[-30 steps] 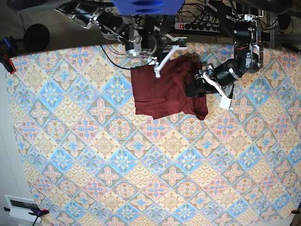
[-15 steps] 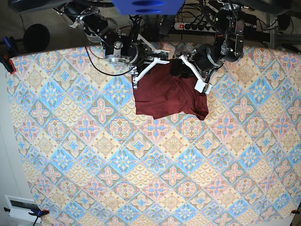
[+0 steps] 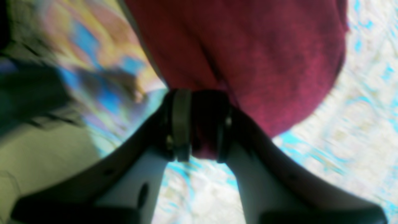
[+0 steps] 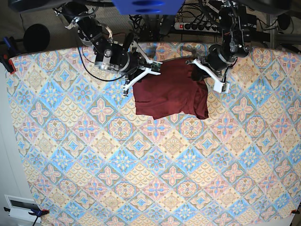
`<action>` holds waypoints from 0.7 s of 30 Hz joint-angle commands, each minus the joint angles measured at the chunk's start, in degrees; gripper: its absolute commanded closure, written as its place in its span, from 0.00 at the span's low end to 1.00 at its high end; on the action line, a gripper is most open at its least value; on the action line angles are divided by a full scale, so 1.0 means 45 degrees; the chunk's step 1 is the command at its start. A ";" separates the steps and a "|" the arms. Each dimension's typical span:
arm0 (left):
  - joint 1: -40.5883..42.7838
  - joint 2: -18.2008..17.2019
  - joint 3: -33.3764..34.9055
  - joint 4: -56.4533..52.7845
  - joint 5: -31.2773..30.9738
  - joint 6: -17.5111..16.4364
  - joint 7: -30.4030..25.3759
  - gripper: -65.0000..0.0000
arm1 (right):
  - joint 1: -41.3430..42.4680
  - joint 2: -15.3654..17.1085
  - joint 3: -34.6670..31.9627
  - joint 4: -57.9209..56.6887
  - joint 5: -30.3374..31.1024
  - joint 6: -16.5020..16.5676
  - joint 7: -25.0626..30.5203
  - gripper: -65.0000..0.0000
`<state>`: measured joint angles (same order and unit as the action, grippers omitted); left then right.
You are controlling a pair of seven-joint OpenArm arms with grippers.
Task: Layout the t-shirt on the table in an organized manner, then fold the t-shirt properly
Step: 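Release the shirt and pull both grippers away from the folded bundle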
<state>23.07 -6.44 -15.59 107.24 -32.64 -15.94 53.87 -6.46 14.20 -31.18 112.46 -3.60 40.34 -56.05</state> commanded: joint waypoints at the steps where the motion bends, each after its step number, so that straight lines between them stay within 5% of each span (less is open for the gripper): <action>1: 0.0002 0.0034 -0.0295 0.0208 -0.0179 -0.0100 -0.0161 1.00 | 0.0195 0.0020 0.0452 0.0278 0.0223 -0.0075 0.0158 0.85; 11: 0.0021 0.0053 -0.0940 0.0169 -0.0179 -0.0100 -0.0005 0.98 | 0.0195 0.0020 0.2230 0.0278 0.3485 -0.0075 0.0060 0.87; 16: 0.0060 -0.0201 -0.1350 0.0169 -0.2192 -0.0100 0.1246 0.84 | 0.0234 0.0020 0.2660 0.0278 0.3759 -0.0075 0.0060 0.87; 21: 0.1115 -0.0963 -0.1858 0.0188 -0.4067 -0.0081 0.1754 0.60 | 0.0566 0.0020 0.2738 0.0278 0.3798 -0.0075 0.0158 0.88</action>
<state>28.12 -10.68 -23.86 107.13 -49.76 -15.92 62.39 -4.97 14.13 -19.07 112.51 12.51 40.23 -56.69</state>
